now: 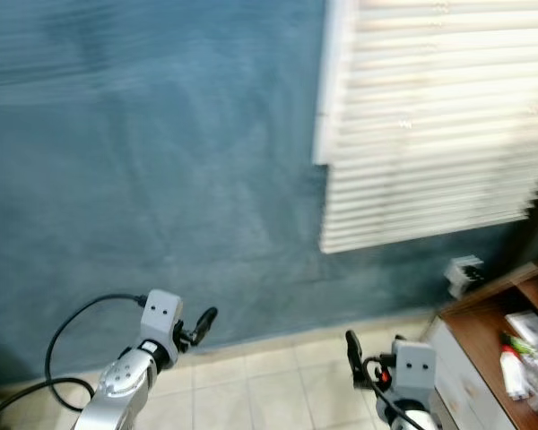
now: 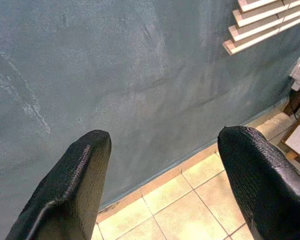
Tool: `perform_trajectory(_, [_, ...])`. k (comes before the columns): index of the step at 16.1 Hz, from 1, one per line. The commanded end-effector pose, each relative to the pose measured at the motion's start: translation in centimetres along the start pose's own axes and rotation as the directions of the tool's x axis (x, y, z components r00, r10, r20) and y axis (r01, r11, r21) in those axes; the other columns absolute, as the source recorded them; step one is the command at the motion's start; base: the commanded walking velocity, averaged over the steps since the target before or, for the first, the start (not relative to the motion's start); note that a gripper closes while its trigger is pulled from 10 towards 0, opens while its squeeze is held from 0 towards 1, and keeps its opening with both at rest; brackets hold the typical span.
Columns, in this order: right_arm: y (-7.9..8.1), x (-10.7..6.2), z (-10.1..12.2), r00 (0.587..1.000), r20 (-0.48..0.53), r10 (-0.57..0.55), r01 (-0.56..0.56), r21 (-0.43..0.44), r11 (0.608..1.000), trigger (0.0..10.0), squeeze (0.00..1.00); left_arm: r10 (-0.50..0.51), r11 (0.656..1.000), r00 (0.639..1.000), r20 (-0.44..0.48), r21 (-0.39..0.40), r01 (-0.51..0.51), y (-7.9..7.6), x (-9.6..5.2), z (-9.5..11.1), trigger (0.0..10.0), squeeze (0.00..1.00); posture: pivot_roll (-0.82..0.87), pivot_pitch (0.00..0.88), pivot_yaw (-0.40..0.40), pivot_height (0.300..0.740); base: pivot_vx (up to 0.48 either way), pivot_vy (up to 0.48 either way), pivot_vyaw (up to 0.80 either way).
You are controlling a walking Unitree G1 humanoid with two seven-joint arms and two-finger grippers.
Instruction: Clean up the room
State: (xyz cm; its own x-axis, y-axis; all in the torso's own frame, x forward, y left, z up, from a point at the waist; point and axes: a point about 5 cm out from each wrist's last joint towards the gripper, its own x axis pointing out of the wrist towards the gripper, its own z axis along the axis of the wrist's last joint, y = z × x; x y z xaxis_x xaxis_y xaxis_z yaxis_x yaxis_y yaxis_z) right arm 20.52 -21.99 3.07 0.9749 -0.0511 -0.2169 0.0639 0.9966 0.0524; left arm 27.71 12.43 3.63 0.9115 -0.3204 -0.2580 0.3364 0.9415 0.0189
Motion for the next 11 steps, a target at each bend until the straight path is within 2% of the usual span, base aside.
perform_trajectory(1, [0.5, -0.1, 0.2, 0.999, -0.005, 0.033, -0.033, 0.002, 0.999, 10.0, 0.0, 0.07, 0.997, 0.997, -0.025, -0.011, -0.07, 1.4, -1.0, -0.5, 10.0, 0.0, -0.17, 0.0, 0.037, 0.74, 0.0, 0.0, 0.0])
perform_trajectory(2, [0.7, -0.7, 0.5, 0.998, -0.004, 0.061, -0.061, 0.013, 0.998, 10.0, 0.0, 0.066, 0.998, 0.998, -0.013, 0.014, -0.066, 1.8, -2.2, -0.6, 10.0, 0.0, -0.16, 0.0, 0.037, 0.74, 0.0, 0.0, 0.0])
perform_trajectory(4, [1.8, -2.4, 0.9, 0.982, -0.013, 0.186, -0.185, 0.041, 0.982, 10.0, 0.0, 0.049, 0.999, 0.998, 0.04, 0.017, -0.05, 2.1, -5.5, -0.4, 10.0, 0.0, -0.17, 0.0, 0.042, 0.74, 0.0, 0.0, 0.0])
perform_trajectory(5, [2.3, -2.8, 0.9, 0.968, -0.028, 0.251, -0.249, 0.067, 0.966, 10.0, 0.0, 0.079, 0.997, 0.994, 0.079, 0.012, -0.081, 2.3, -6.9, 0.1, 10.0, 0.0, -0.16, 0.0, 0.045, 0.74, 0.0, 0.0, 0.0])
perform_trajectory(6, [2.6, -2.6, 0.8, 0.956, -0.042, 0.29, -0.285, 0.096, 0.954, 10.0, 0.0, 0.117, 0.993, 0.988, 0.099, -0.002, -0.117, 2.5, -7.6, 0.6, 10.0, 0.0, -0.15, 0.0, 0.041, 0.74, 0.0, 0.0, 0.0])
perform_trajectory(7, [3.1, -1.6, 1.0, 0.94, -0.044, 0.339, -0.332, 0.123, 0.935, 10.0, 0.0, 0.16, 0.987, 0.982, 0.101, -0.006, -0.16, 2.6, -8.0, 1.1, 10.0, 0.0, -0.13, 0.0, 0.031, 0.74, 0.0, 0.0, 0.0])
perform_trajectory(8, [3.4, -1.2, 1.2, 0.93, -0.046, 0.364, -0.357, 0.115, 0.927, 10.0, 0.0, 0.18, 0.984, 0.98, 0.087, -0.018, -0.179, 2.7, -8.0, 1.2, 10.0, 0.0, -0.12, 0.0, 0.024, 0.74, 0.0, 0.0, 0.0])
perform_trajectory(11, [3.1, -0.8, 1.7, 0.934, -0.048, 0.354, -0.349, 0.084, 0.933, 10.0, 0.0, 0.21, 0.977, 0.972, 0.108, -0.055, -0.205, 2.8, -8.0, 1.9, 10.0, 0.0, -0.11, 0.0, 0.016, 0.74, 0.0, 0.0, 0.0])
